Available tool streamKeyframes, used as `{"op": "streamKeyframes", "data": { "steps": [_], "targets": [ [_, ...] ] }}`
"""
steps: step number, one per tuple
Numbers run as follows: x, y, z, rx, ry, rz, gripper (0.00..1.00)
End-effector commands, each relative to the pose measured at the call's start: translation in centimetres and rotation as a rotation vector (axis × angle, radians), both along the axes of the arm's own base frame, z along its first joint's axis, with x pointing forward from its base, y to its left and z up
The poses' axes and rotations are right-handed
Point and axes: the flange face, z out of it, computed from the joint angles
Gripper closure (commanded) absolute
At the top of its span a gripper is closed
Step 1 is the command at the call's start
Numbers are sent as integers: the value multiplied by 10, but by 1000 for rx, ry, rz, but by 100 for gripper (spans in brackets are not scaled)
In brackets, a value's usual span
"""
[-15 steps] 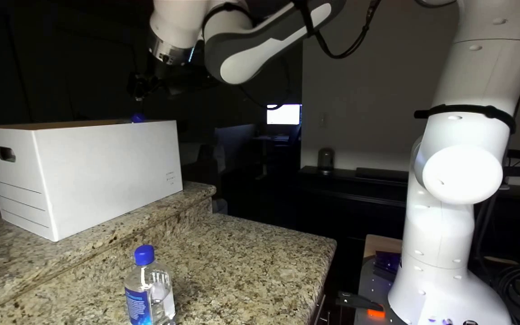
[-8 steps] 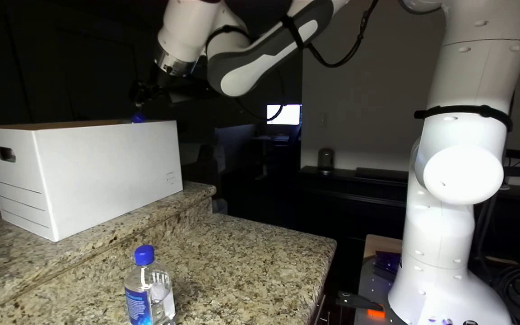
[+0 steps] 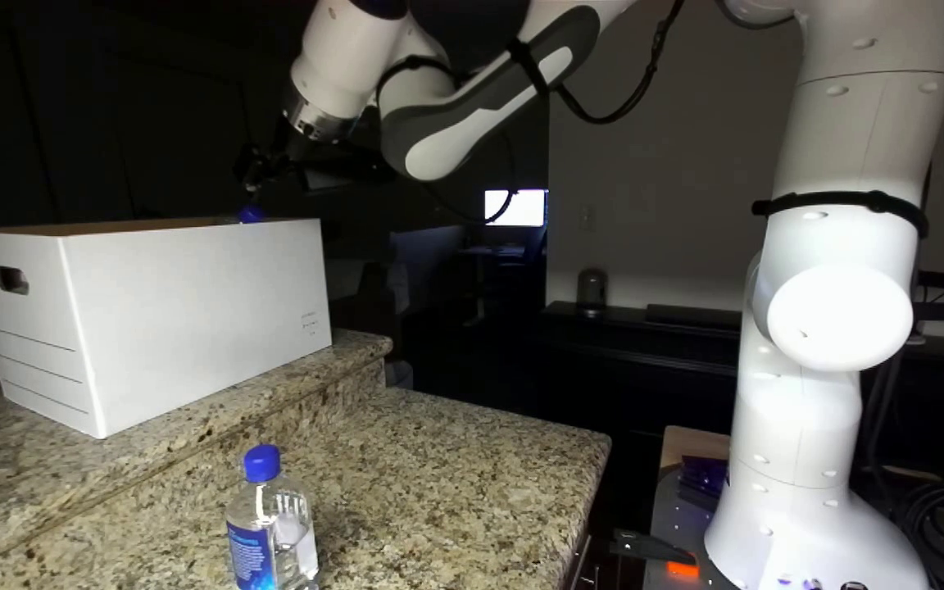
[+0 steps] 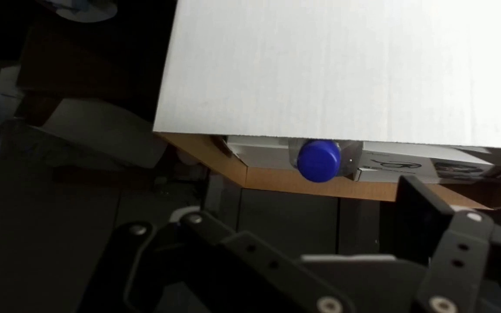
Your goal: Remove the water bottles from the box and put them on the counter
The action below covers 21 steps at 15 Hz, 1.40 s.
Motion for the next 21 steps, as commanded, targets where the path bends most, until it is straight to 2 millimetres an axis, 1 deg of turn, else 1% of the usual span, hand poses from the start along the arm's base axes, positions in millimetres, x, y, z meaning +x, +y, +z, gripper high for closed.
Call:
{"op": "streamKeyframes", "data": {
  "steps": [1,3,6,8,11,13,14,16,17,18,21],
  "targets": [
    [16,-16,-12,-2,-28,-45,0],
    [24,-22,-21,7,-32,-62,0],
    [34,-24,-28,13,-47,-79,0],
    [40,-21,-24,11,-72,-82,0],
    [46,-14,-12,4,-115,-78,0],
    [49,-10,-9,3,-128,-77,0],
    [51,-9,-11,6,-121,-77,0],
    [55,-9,-20,11,-91,-74,7],
    [56,-10,-26,18,-78,-74,1],
    [58,-12,-32,26,-66,-77,1],
    [63,-14,-45,30,-42,-83,0]
  ]
}}
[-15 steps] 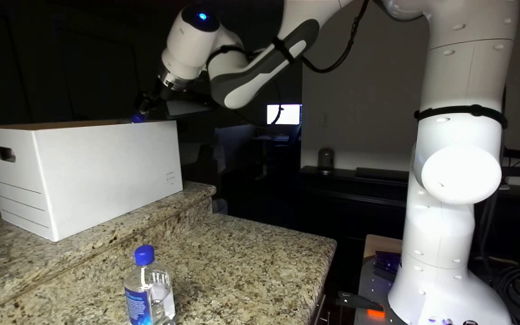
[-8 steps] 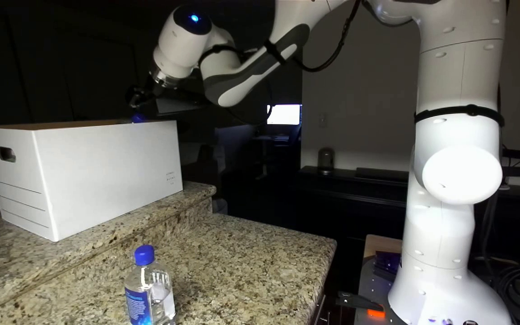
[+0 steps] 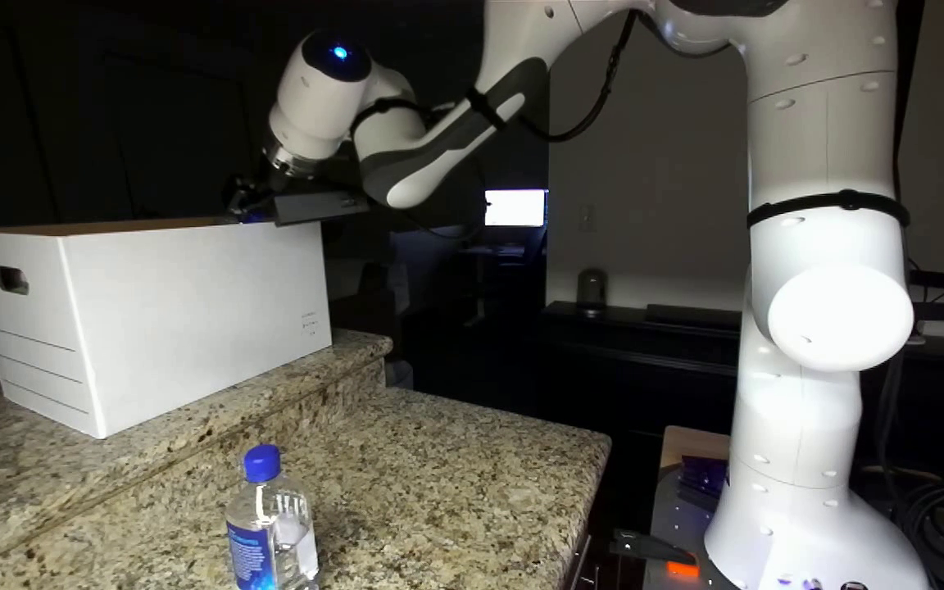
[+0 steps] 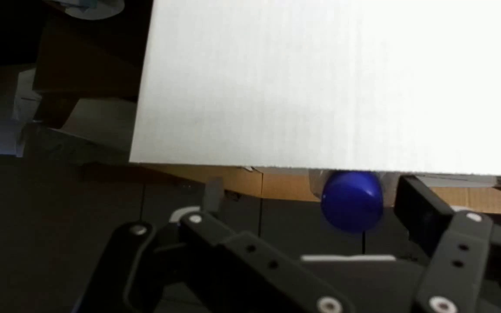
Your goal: Remove the water bottles from the box and put them on the counter
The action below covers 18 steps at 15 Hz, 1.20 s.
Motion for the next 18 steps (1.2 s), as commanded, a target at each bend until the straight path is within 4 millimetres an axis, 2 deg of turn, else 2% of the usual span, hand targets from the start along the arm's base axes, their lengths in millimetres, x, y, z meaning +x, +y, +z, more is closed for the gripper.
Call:
{"op": "streamKeyframes", "data": {
  "steps": [1,2,3,12,18],
  "targets": [
    [7,-1,-7,5,10,-16,0],
    [8,-1,-3,1,-2,-13,25],
    [8,-1,-3,2,-3,-13,26],
    [7,3,18,-7,-32,-10,85],
    [4,12,39,-13,-52,1,84]
  ]
}}
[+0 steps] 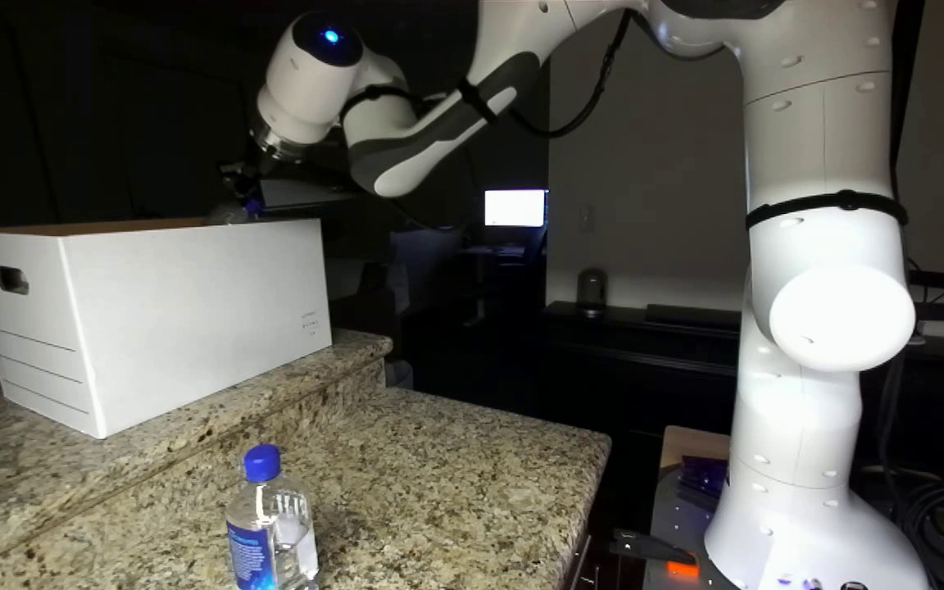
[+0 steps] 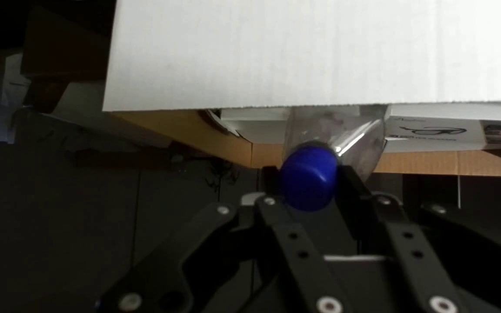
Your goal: Remove the water bottles from the box and put them on the counter
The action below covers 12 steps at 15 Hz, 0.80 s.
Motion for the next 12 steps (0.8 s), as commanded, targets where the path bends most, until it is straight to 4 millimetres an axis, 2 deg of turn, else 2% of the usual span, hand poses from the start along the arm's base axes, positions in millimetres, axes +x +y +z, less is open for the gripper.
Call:
{"op": "streamKeyframes", "data": {
  "steps": [1,12],
  "targets": [
    [-7,6,19,-20,-6,-11,84],
    [-24,23,63,-95,19,-77,84]
  ]
}}
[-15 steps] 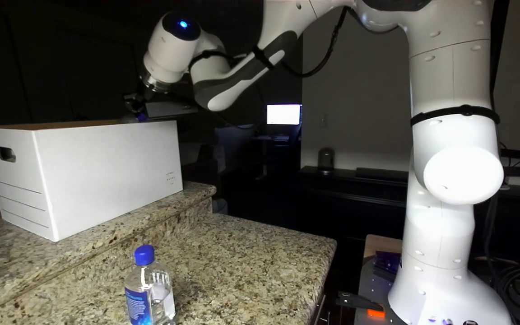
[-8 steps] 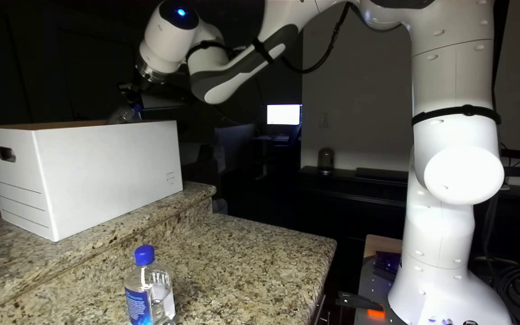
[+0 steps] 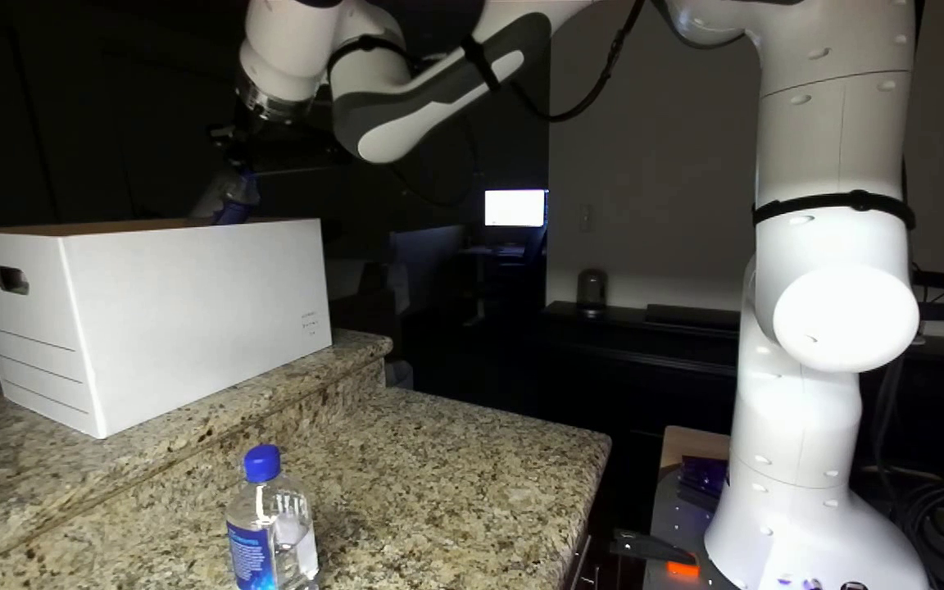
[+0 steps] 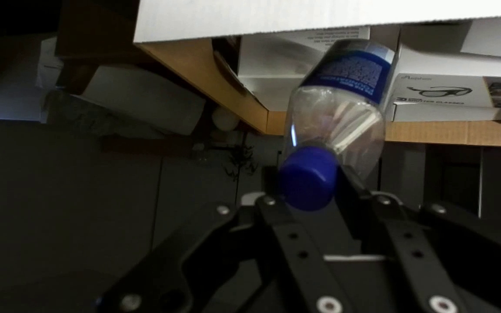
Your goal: Remove the water bottles from the box and put them on the counter
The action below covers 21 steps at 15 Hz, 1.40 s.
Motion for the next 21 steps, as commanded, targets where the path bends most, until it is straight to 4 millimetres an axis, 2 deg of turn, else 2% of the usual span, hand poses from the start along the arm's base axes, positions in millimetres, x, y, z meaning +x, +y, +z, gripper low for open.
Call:
{"op": "streamKeyframes", "data": {
  "steps": [1,7,11,21],
  "targets": [
    [-11,4,21,-47,19,-22,84],
    [-19,17,46,-94,16,-43,84],
    [-28,28,56,-114,102,-34,84],
    [-84,58,117,-244,212,-66,84]
  ]
}}
